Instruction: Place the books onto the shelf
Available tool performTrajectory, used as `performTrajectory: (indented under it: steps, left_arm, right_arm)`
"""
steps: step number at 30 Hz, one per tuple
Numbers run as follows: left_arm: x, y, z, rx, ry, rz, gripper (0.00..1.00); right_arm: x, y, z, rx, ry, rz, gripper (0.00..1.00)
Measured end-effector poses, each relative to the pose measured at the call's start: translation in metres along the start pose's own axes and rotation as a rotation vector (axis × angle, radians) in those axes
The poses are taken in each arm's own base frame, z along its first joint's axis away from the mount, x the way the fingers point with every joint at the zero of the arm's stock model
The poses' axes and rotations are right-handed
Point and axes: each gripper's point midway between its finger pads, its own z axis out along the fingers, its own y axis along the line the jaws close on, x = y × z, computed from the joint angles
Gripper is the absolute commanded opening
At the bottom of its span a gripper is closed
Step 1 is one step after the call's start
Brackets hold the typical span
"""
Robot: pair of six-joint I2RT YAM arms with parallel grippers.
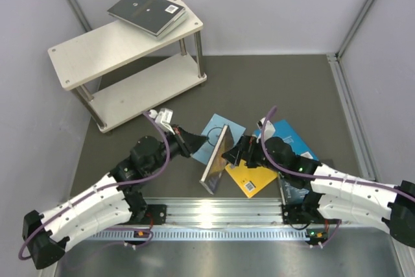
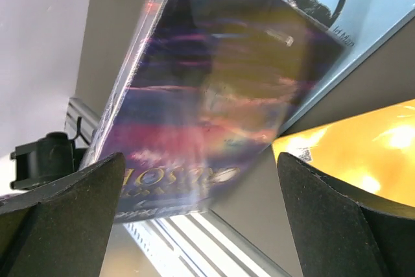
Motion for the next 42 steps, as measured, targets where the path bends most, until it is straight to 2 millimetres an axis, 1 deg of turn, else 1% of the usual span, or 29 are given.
performTrajectory:
  steps: [2,4,6,7,9,10,11,12,13,15,17,21,23,24,25,27,31,32,34,38,42]
  left_arm:
    - [-0.016,-0.007,0.003,0.012,-0.044,0.003,0.00]
    - [-0.020,-0.003,0.009,-0.003,-0.047,0.008,0.00]
    - [-0.010,0.010,0.018,-0.043,-0.001,0.018,0.00]
    - [-0.001,0.017,0.022,-0.061,0.034,0.027,0.06]
    - [0.021,0.037,0.030,-0.116,0.118,0.049,0.26]
    - [0.032,0.048,0.032,-0.149,0.158,0.062,0.58]
    - [0.044,0.063,0.032,-0.190,0.200,0.078,0.69]
    - [0.051,0.074,0.030,-0.225,0.226,0.085,0.78]
    - [0.056,0.084,0.028,-0.259,0.244,0.092,0.91]
    - [0.062,0.107,0.020,-0.339,0.270,0.104,0.96]
    - [0.058,0.124,0.010,-0.406,0.266,0.111,0.98]
    - [0.037,0.151,-0.009,-0.485,0.206,0.087,0.98]
    - [0.032,0.162,-0.017,-0.508,0.183,0.066,0.98]
    - [0.033,0.166,-0.020,-0.513,0.183,0.051,0.98]
    - [0.036,0.168,-0.022,-0.514,0.191,0.040,0.98]
    - [0.049,0.172,-0.024,-0.506,0.227,0.007,0.96]
    - [0.081,0.183,-0.030,-0.508,0.301,-0.073,0.94]
    - [0.087,0.184,-0.031,-0.504,0.308,-0.093,0.93]
    - [0.088,0.179,-0.025,-0.457,0.291,-0.120,0.91]
    - [0.096,0.170,-0.017,-0.379,0.295,-0.177,0.86]
    - [0.101,0.164,-0.014,-0.321,0.297,-0.208,0.83]
  right_arm:
    - [0.003,0.001,0.000,-0.022,0.004,0.020,1.00]
    - [0.005,0.002,-0.001,-0.037,0.007,0.029,1.00]
    - [0.005,0.002,-0.002,-0.046,0.006,0.037,1.00]
    - [0.004,0.003,-0.003,-0.050,0.005,0.040,1.00]
    - [0.002,0.002,-0.003,-0.052,-0.002,0.045,1.00]
    - [0.001,0.002,-0.002,-0.051,-0.003,0.048,1.00]
    - [0.001,0.000,-0.002,-0.048,-0.001,0.050,1.00]
    - [0.002,-0.001,0.000,-0.043,0.004,0.050,1.00]
    - [0.004,-0.004,0.002,-0.033,0.013,0.051,1.00]
    - [0.009,-0.009,0.005,-0.014,0.034,0.050,1.00]
    - [0.017,-0.015,0.009,0.006,0.066,0.050,1.00]
    - [0.036,-0.031,0.021,0.057,0.141,0.050,1.00]
    - [0.046,-0.040,0.028,0.080,0.180,0.057,1.00]
    - [0.050,-0.043,0.031,0.090,0.198,0.061,1.00]
    - [0.055,-0.046,0.033,0.098,0.217,0.070,1.00]
    - [0.056,-0.037,0.040,0.050,0.227,0.095,1.00]
    - [0.066,-0.028,0.042,-0.019,0.254,0.141,1.00]
    - [0.067,-0.026,0.041,-0.032,0.255,0.148,1.00]
    - [0.073,-0.024,0.039,-0.052,0.264,0.160,1.00]
    - [0.085,-0.021,0.035,-0.072,0.293,0.178,1.00]
    - [0.095,-0.019,0.037,-0.084,0.326,0.195,1.00]
